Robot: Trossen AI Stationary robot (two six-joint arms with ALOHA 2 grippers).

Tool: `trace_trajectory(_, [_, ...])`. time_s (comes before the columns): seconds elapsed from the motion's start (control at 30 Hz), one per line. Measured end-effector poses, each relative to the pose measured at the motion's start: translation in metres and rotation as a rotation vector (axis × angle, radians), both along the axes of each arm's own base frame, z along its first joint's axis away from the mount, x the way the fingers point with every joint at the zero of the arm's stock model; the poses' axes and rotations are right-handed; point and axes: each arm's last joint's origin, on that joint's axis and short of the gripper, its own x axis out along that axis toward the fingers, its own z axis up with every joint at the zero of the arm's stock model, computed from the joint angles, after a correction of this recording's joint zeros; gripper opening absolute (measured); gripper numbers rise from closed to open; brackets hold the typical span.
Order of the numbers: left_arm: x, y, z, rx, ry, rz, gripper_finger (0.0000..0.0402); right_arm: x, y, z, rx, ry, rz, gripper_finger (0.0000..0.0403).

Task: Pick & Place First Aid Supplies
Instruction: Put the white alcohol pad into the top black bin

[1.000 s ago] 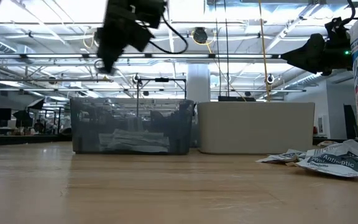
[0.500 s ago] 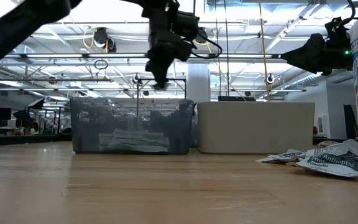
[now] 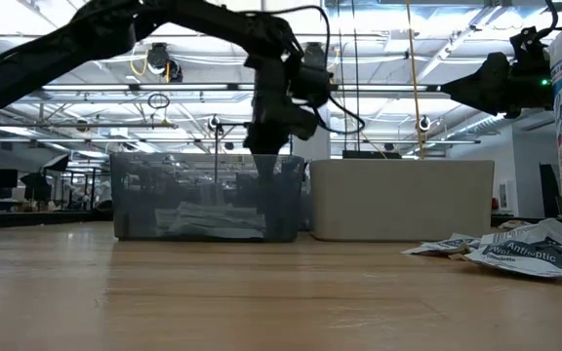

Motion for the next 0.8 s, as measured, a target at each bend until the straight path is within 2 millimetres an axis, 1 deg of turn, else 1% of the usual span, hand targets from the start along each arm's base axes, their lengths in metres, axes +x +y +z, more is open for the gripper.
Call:
trace_trajectory(0.13, [0.007, 0.0, -0.015, -0.001, 0.001, -0.014, 0.0002, 0.0, 0.0, 0.0, -0.001, -0.001, 0.0, 0.0263])
trace_trajectory(0.23, [0.008, 0.0, -0.015, 0.002, -0.004, 0.016, 0.0012, 0.0, 0.0, 0.0, -0.001, -0.001, 0.0, 0.0263])
trace_trajectory(0.37, [0.009, 0.001, -0.013, 0.01, -0.028, -0.005, 0.0042, 0.0, 0.0, 0.0, -0.001, -0.001, 0.0, 0.0263])
trace_trajectory(0.5, [0.01, 0.001, -0.01, 0.019, -0.049, -0.002, 0.0097, 0.0, 0.0, 0.0, -0.001, -0.001, 0.0, 0.0263])
trace_trajectory(0.7, [0.012, 0.002, -0.01, 0.029, -0.062, -0.002, 0.0213, 0.0, 0.0, 0.0, -0.001, -0.001, 0.0, 0.0263])
trace_trajectory(0.8, [0.009, 0.001, -0.007, 0.03, -0.052, 0.009, 0.026, 0.0, 0.0, 0.0, 0.0, 0.0, 0.0, 0.0263])
